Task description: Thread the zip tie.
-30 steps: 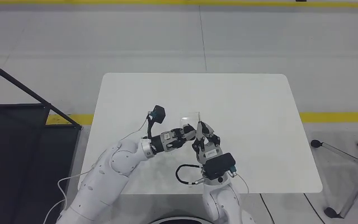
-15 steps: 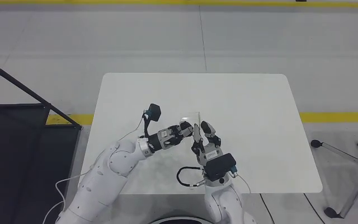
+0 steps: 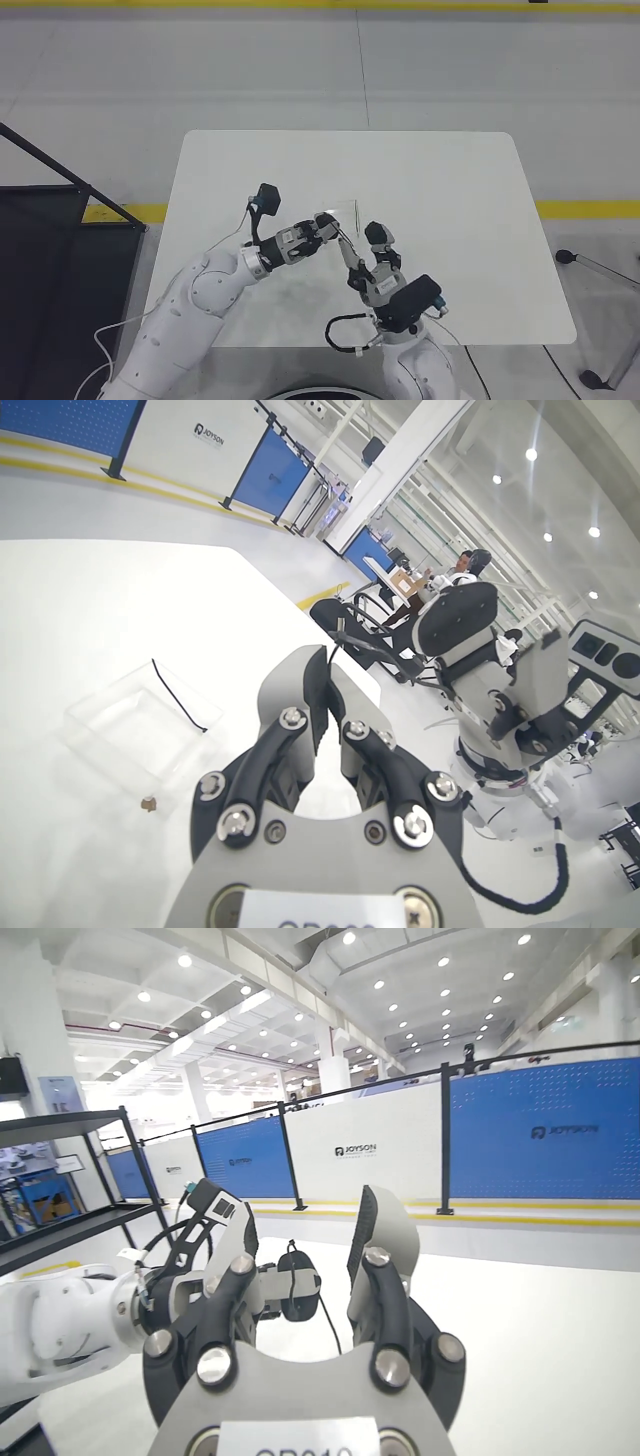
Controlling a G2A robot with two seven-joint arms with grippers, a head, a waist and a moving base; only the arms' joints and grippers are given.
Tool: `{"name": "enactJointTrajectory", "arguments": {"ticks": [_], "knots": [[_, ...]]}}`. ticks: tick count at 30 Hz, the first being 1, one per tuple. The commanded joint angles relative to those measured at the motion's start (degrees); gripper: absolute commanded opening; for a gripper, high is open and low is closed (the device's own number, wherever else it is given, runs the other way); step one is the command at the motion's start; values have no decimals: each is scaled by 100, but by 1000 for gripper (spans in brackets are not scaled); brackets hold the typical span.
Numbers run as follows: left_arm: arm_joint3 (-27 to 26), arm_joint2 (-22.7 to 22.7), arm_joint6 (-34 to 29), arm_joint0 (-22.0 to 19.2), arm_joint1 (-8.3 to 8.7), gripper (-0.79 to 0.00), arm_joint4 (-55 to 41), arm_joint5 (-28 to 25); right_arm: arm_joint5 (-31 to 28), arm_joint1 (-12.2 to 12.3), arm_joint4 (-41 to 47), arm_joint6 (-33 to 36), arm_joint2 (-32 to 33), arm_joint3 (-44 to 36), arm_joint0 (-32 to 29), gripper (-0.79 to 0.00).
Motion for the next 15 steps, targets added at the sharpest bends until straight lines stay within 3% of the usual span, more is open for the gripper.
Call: {"name": "enactJointTrajectory", "arguments": {"ticks": [1,2,3,15], "knots": [[-5,-7,18,8,1,-785,23,0,-413,42,499,377,180,-231,-176,-268],[-8,-15,37,11,1,-785,49,6,-531,62,736,642,278,-336,-262,-212],[-11,-24,65,16,1,-785,83,22,-555,79,959,931,381,-473,-335,-18],[-40,-34,150,49,-1,-785,193,80,-497,89,1140,1302,388,-621,-339,0]]}}
